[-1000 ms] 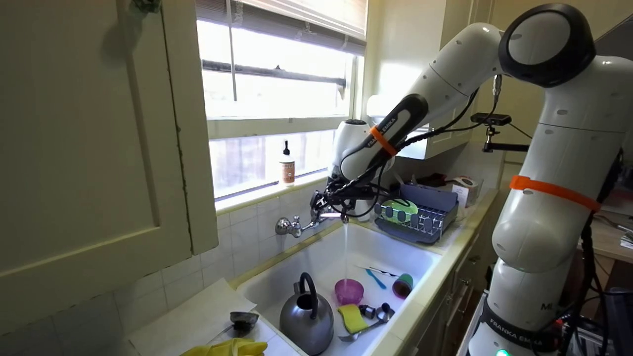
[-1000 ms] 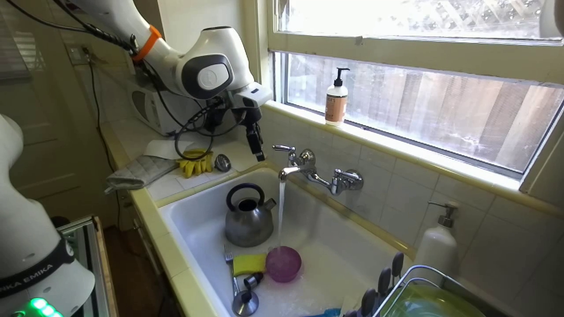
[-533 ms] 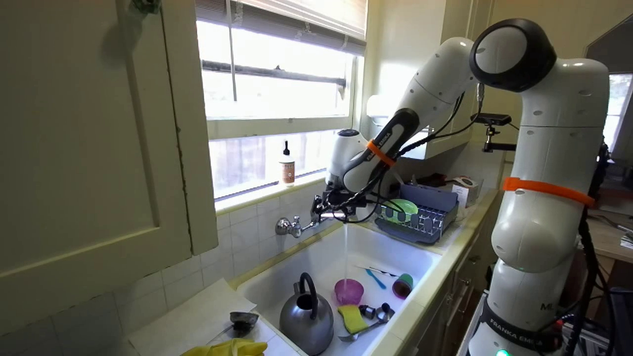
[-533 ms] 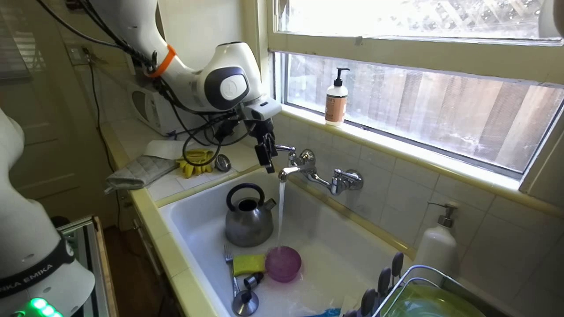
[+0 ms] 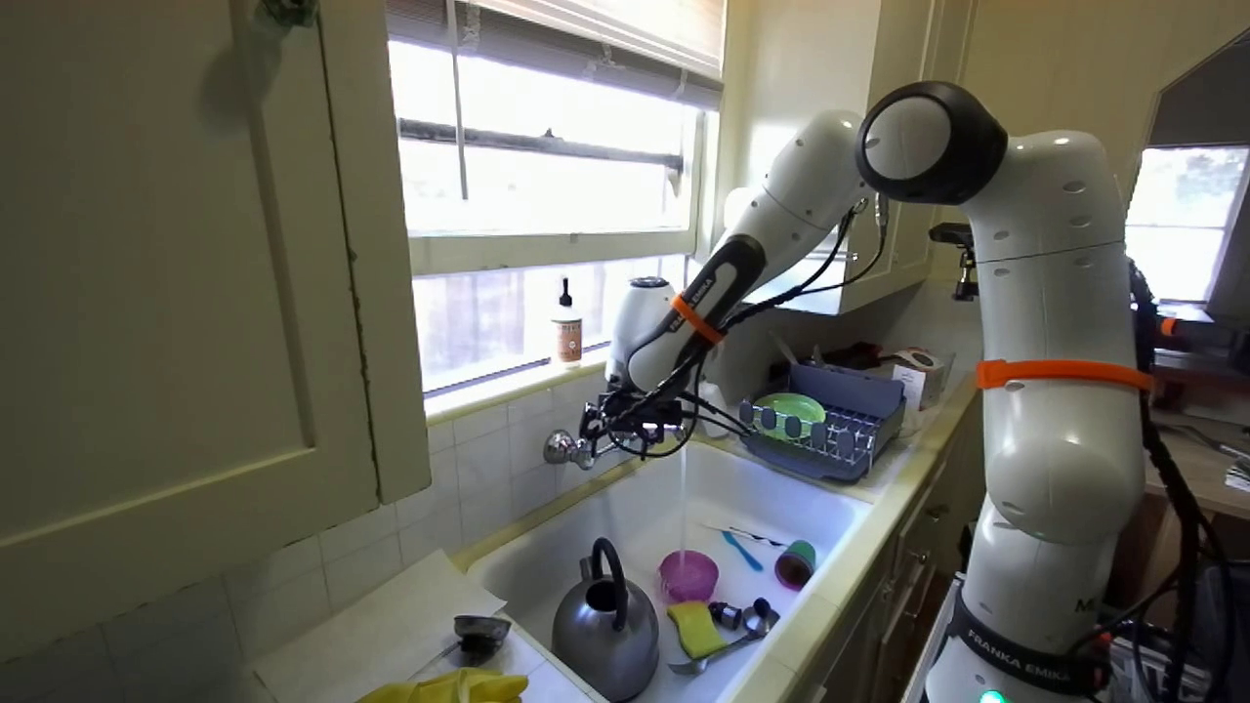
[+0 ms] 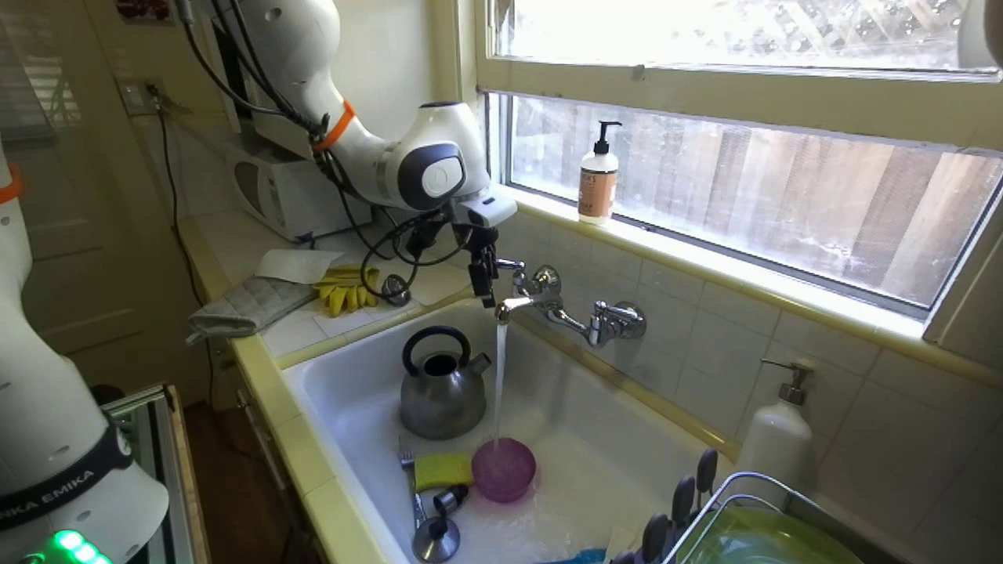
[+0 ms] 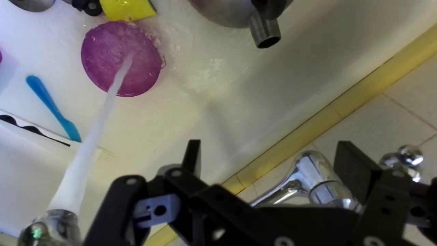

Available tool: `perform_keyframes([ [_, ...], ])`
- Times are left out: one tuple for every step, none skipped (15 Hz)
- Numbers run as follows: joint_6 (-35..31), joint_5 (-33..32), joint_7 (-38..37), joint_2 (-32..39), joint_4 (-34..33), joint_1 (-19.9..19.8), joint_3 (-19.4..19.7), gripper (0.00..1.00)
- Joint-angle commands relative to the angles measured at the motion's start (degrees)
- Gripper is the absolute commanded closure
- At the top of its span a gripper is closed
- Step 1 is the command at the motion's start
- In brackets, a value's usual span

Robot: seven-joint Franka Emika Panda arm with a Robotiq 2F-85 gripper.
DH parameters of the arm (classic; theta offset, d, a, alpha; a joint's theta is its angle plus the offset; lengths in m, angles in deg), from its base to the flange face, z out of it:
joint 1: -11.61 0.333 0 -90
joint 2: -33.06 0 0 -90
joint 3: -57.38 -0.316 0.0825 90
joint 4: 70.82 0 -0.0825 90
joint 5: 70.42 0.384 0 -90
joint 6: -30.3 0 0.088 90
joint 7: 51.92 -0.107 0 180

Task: Push the faucet on the left backwards then pour the liquid out of the purple bowl.

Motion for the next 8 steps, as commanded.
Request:
perform_keyframes([
  [-1.3,2.9,1.9,4.1,-4.5,3.2,2.7,0.00],
  [-1.5,3.0,1.8,4.7,-5.5,3.8,3.3,0.00],
  [-1.3,3.3,2.0,5.4,-6.5,4.2,3.7,0.00],
  [-1.4,3.7,2.4,6.0,-7.2,4.5,3.8,0.00],
  [-1.1,4.2,2.8,6.3,-7.7,4.8,3.8,0.00],
  [-0.7,5.4,3.8,6.4,-7.8,4.7,3.5,0.00],
  [-0.2,6.5,4.7,6.3,-7.8,4.6,3.2,0.00],
  [0.2,8.0,5.7,6.2,-7.7,4.4,2.9,0.00],
])
